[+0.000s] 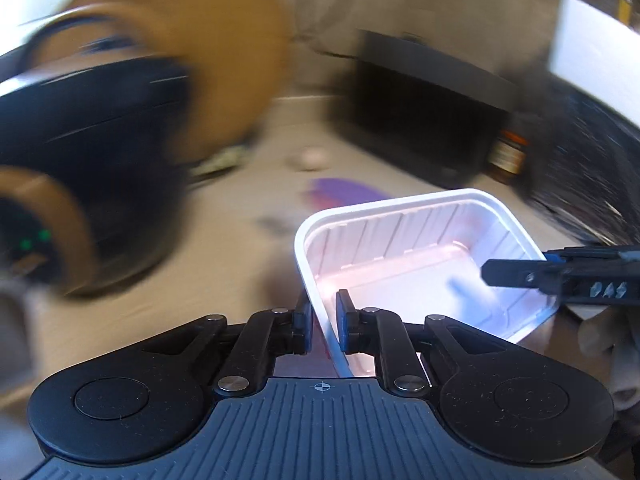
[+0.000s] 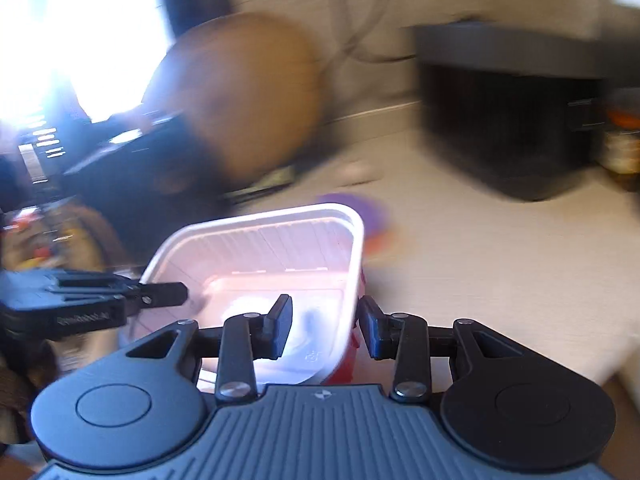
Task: Collect trash
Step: 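Grasp the tray rim with the left tool while the right tool grasps a garlic bulb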
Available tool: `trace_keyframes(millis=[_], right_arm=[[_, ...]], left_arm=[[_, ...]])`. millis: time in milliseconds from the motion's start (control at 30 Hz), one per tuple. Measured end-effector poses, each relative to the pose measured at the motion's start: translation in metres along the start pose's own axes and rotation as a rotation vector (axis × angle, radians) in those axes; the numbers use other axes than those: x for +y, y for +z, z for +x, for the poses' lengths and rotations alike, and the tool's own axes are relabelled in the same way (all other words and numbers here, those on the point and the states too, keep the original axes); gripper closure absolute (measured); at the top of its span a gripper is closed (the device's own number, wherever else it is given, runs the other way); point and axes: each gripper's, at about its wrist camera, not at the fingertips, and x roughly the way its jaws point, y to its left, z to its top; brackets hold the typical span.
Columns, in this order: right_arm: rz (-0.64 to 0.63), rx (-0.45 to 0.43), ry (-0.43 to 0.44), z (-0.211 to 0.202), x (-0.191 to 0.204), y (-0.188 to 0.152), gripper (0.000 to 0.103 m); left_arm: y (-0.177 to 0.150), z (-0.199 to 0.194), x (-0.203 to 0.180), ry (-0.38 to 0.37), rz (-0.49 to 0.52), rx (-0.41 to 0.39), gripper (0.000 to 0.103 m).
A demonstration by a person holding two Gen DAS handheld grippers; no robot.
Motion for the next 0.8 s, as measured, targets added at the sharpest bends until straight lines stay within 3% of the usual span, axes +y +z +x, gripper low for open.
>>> trace_keyframes(millis=[67, 200, 367, 400, 567, 800], right_arm=[[-0.014, 0.003, 0.050, 0.011, 0.013, 0.011, 0.064], [0.006, 0.005, 0.108, 0.032, 0.018, 0.046, 0.043], [0.020, 0.032, -0.125, 0.104, -0.001, 0.107, 0.040], [0.028, 0.048, -0.175, 0.123, -0.009, 0.118, 0.035], [0.061, 0.101, -0.389, 0.215, -0.041, 0.159, 0.035], [0.174, 0.173, -0.408, 0.286, -0.073, 0.184, 0.033]], left_arm=[[-0.012, -0.017, 0.031, 0.067, -0.060, -0.004, 0.088], [-0.032, -0.040, 0.084, 0.107, -0.184, 0.016, 0.090], [-0.036, -0.044, 0.111, 0.082, -0.220, 0.044, 0.090], [-0.037, -0.041, 0.113, 0.072, -0.216, 0.058, 0.090], [-0.041, -0.025, 0.116, 0.017, -0.208, 0.153, 0.088], [-0.039, -0.018, 0.119, -0.016, -0.174, 0.154, 0.084]])
